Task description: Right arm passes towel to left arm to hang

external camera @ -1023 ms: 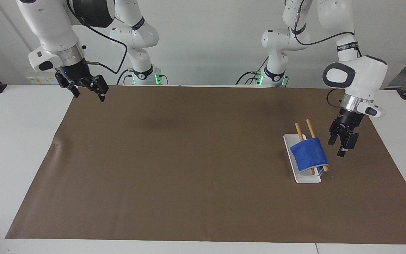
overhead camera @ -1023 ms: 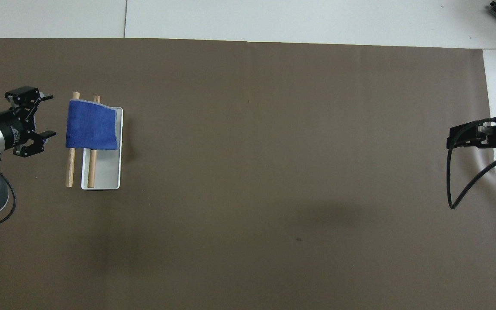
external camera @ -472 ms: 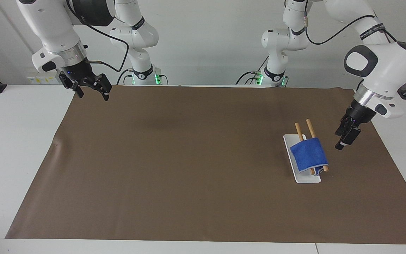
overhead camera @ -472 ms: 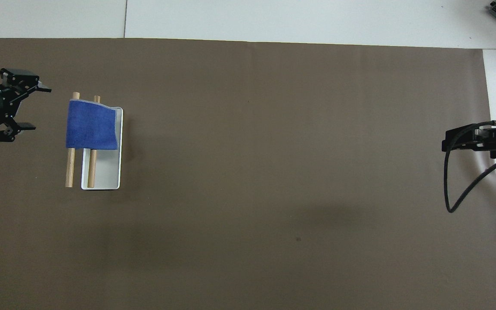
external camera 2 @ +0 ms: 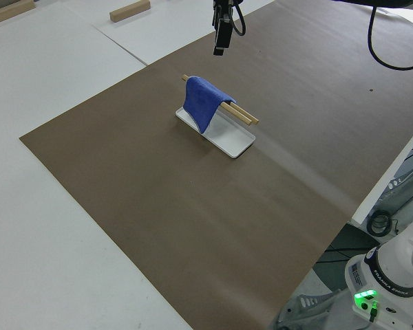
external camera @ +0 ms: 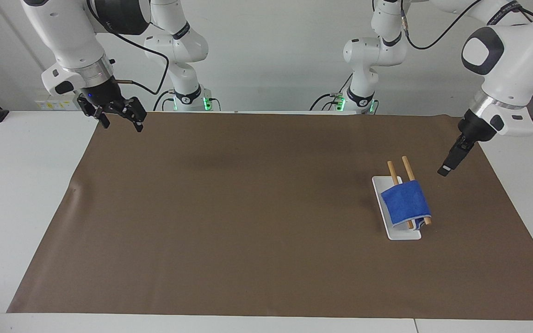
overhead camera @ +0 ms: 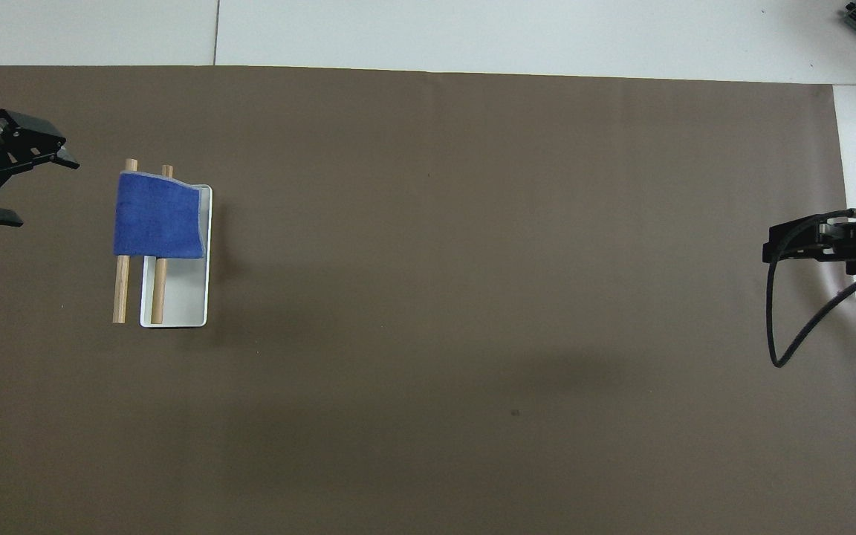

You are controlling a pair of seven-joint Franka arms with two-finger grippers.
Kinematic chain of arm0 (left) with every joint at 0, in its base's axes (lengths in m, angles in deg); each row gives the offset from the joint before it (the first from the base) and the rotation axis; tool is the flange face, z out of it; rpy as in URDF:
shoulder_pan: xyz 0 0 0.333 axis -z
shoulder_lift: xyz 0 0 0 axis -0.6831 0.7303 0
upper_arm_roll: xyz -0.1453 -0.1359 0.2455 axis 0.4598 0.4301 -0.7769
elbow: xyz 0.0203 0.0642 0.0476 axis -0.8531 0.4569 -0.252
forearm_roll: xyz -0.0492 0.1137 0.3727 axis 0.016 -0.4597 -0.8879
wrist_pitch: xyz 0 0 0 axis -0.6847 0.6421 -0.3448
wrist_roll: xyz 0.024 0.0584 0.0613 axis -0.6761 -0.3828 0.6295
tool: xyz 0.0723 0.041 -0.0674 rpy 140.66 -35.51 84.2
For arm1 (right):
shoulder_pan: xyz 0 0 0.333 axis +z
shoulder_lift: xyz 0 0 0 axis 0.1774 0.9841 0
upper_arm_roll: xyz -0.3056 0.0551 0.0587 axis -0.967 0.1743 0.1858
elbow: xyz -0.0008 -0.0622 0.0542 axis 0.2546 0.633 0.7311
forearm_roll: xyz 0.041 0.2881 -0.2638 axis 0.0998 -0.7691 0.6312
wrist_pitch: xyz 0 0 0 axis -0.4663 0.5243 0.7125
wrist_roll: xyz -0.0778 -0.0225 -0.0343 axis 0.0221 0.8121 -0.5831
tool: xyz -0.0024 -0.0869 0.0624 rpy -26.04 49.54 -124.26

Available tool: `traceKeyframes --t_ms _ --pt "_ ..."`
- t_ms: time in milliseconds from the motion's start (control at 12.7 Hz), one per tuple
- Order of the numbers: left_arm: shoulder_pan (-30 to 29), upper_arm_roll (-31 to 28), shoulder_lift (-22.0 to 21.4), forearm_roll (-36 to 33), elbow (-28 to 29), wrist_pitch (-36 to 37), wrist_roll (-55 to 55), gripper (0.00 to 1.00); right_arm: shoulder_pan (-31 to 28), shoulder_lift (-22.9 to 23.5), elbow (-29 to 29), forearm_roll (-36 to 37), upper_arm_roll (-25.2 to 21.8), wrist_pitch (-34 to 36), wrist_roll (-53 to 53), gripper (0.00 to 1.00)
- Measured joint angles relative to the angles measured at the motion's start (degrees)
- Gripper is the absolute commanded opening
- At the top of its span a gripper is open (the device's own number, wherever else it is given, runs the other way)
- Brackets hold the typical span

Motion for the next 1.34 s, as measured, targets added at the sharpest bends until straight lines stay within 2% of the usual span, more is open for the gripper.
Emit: traceKeyframes --t_ms 394,708,1338 --pt "-0.02 1.98 -0.01 -6.29 -3.45 10.02 -18.85 1.0 0.0 -0.02 0.03 0.27 -0.02 0.06 1.83 1.0" --pt "-0.06 2.07 -0.05 -7.05 -3.98 10.98 -32.83 1.0 -0.1 -0.06 0.03 0.28 -0.18 0.57 1.84 1.0" --pt "-0.06 2.25 -0.82 -7.05 -4.06 9.05 -39.34 1.0 -0.15 -0.09 0.03 0.27 -0.3 0.6 1.84 1.0"
